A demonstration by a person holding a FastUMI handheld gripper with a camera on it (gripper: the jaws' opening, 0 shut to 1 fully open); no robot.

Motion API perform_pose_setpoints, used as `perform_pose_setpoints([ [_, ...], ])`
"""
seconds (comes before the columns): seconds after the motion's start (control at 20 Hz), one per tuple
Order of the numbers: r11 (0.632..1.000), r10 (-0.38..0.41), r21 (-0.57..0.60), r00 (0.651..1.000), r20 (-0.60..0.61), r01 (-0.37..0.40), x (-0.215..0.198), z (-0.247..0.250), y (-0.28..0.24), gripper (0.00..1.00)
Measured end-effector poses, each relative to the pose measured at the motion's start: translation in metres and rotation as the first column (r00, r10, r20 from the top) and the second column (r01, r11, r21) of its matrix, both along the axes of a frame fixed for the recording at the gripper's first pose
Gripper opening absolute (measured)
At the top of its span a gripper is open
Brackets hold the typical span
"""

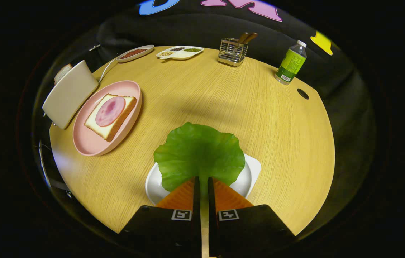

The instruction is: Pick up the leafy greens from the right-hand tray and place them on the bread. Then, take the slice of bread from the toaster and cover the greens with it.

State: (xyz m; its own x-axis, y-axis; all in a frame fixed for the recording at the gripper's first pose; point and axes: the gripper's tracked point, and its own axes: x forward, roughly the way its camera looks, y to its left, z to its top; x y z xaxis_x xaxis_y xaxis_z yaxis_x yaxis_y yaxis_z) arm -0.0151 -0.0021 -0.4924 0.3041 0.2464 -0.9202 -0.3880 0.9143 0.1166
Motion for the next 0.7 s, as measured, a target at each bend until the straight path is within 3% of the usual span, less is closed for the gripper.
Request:
perform_pose_setpoints([
  [0.2,0.997,-0.051,0.063,0.998,0.044,0.048,0.009,0.040,0.008,0.12],
  [0.35,0.992,-0.053,0.122,0.995,0.088,0.042,0.019,0.078,0.033,0.12],
  [0.7,0.975,0.043,0.213,0.994,0.099,-0.063,0.026,0.119,0.132,0.12],
])
